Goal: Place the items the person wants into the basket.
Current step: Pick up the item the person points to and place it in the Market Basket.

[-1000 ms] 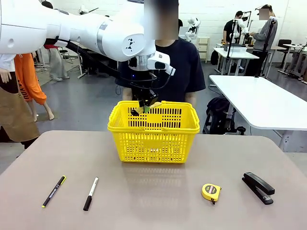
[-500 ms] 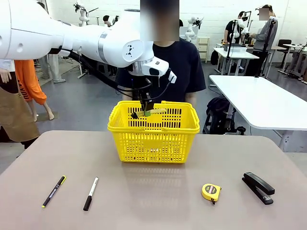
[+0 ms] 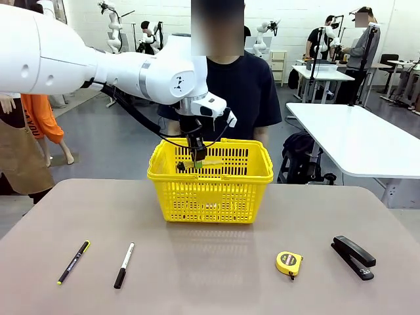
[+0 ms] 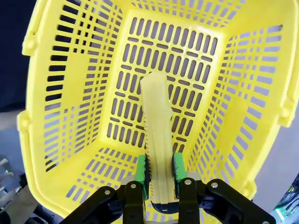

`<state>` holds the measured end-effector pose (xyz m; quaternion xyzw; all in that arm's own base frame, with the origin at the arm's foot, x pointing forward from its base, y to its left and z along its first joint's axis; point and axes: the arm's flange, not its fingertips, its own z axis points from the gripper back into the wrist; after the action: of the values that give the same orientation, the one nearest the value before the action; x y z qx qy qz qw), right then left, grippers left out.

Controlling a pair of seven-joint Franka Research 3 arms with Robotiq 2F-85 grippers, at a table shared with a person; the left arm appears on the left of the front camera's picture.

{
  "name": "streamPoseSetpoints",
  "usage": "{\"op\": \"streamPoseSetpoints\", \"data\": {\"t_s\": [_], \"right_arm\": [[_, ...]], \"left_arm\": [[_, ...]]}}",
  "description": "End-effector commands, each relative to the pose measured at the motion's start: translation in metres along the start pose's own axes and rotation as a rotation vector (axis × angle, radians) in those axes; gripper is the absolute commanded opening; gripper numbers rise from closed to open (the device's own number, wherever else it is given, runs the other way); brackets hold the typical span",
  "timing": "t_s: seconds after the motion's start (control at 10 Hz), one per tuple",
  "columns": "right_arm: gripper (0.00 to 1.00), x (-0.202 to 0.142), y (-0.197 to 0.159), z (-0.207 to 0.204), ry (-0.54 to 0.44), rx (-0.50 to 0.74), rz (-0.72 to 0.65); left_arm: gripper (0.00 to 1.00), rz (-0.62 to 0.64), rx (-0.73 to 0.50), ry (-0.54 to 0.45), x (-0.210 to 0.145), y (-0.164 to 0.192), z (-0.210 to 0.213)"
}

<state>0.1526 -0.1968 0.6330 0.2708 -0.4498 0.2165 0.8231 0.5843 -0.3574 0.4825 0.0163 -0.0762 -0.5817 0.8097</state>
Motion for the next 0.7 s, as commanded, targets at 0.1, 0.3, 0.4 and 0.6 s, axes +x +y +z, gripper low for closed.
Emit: {"op": "streamPoseSetpoints", "data": {"t_s": [0.1,0.3,0.4,0.6], "right_arm": [[1.0,0.0006,0.0008,-0.0021,-0.004,0.015,0.004],[1.0,0.0006,0.0008,-0.0021,-0.004,0.015,0.004],[1.0,0.0006,0.0008,-0.0021,-0.004,0.015,0.004],[1.0,0.0006,0.0008,-0.0021,-0.004,0.015,0.004]], "left_arm": [[0.27,-0.014,-0.044,0.03,0.0053,0.0085,-0.0123],[0.27,-0.014,-0.047,0.038,0.0087,0.0076,-0.0146],[0.3,-0.013,-0.046,0.039,0.0093,0.0076,-0.0136],[0.5,-0.012,-0.041,0.043,0.01,0.007,-0.0117]]}}
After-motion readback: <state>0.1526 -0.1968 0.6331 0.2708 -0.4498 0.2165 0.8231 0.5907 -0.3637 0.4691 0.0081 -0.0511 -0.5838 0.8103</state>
